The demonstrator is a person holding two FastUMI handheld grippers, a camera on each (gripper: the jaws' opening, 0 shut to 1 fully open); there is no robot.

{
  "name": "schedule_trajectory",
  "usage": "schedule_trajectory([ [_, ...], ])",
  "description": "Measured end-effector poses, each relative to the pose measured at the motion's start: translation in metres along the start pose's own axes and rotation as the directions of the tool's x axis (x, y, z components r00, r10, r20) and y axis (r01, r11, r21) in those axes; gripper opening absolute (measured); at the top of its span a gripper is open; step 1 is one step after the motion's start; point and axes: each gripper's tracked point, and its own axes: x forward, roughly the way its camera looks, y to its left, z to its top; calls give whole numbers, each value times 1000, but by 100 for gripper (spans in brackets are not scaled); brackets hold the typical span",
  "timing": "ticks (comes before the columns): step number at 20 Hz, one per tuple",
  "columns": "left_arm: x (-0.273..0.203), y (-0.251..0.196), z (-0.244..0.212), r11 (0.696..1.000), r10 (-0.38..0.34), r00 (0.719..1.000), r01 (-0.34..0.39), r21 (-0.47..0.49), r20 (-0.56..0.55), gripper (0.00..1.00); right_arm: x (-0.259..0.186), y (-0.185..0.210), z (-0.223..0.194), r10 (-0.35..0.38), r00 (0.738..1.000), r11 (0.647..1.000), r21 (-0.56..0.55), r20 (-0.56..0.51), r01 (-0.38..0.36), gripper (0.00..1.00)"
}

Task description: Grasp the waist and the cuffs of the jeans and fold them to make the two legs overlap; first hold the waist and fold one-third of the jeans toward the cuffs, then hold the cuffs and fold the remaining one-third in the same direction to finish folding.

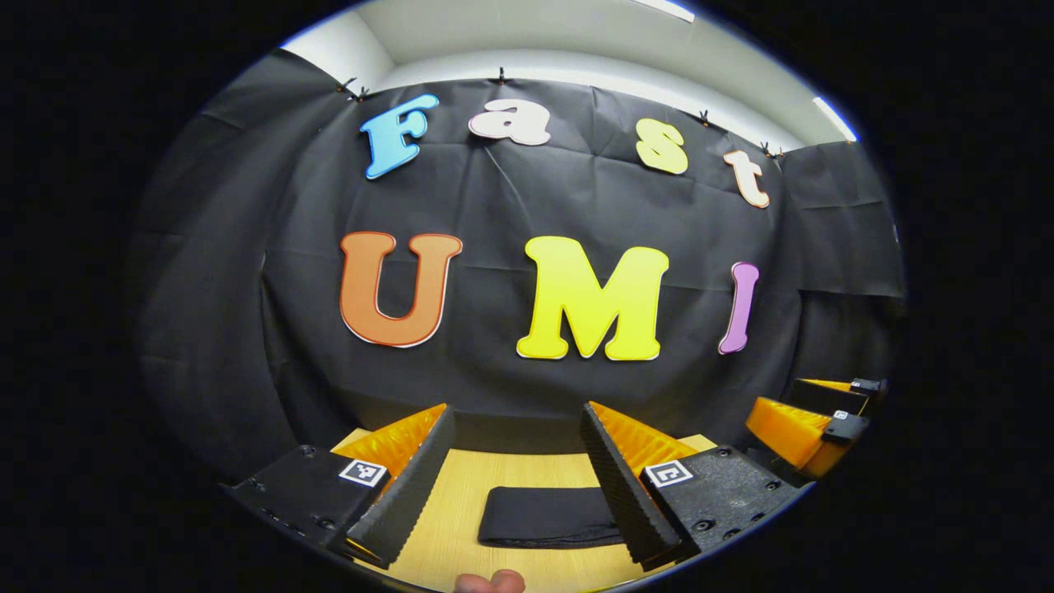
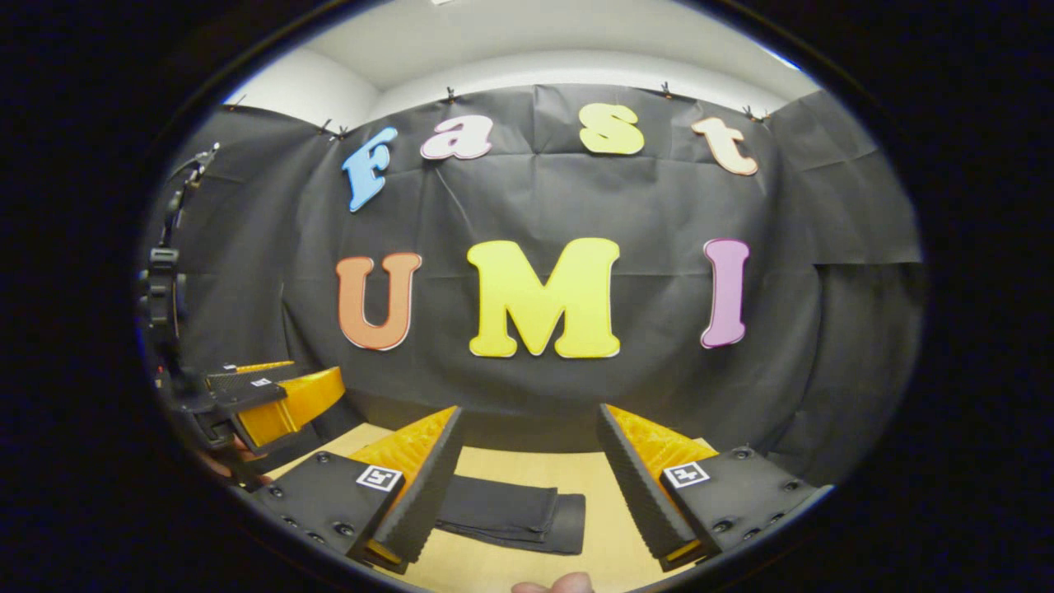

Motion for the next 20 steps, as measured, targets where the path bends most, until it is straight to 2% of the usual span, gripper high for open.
schedule_trajectory([
  [1,-9,4,-1,1000,13,1000,-13,3,1,98,-4,5,-2,7,1000,1000,-2,-3,-7,94],
  [2,-15,6,-2,1000,23,1000,-23,10,1,98,-6,6,-1,2,1000,1000,-6,1,-2,99],
  [3,-22,11,-3,999,35,999,-35,22,0,98,-10,4,-1,-10,1000,1000,-11,9,10,94],
  [4,-27,14,-3,998,51,999,-51,38,4,87,-12,3,-1,-23,999,1000,-15,26,23,94],
  [6,-36,17,-3,997,64,998,-64,50,8,87,-18,3,-3,-41,998,999,-28,52,43,94],
  [7,-38,16,-3,996,62,998,-63,60,11,98,-21,5,-4,-41,998,999,-33,57,43,94],
  [8,-40,17,-3,995,65,998,-67,75,18,94,-24,6,-4,-44,997,998,-32,64,46,94],
  [9,-40,17,-1,994,68,997,-70,86,29,100,-25,7,-2,-45,997,999,-23,69,46,94],
  [10,-40,16,-1,994,65,997,-67,83,32,87,-26,7,0,-46,996,999,-15,76,48,94],
  [11,-42,16,-2,995,58,998,-60,75,32,100,-27,5,3,-51,995,999,-15,86,52,98],
  [13,-41,17,-3,996,63,998,-64,63,24,98,-25,0,6,-62,993,998,-17,101,64,98],
  [14,-42,17,-3,996,64,998,-65,64,24,98,-24,-1,8,-63,993,998,-9,104,65,94],
  [16,-42,17,-3,995,67,997,-69,66,29,98,-22,-2,11,-63,993,998,2,103,63,98],
  [20,-44,15,-3,997,50,998,-52,63,24,98,-21,-3,12,-57,994,998,-1,95,57,94],
])
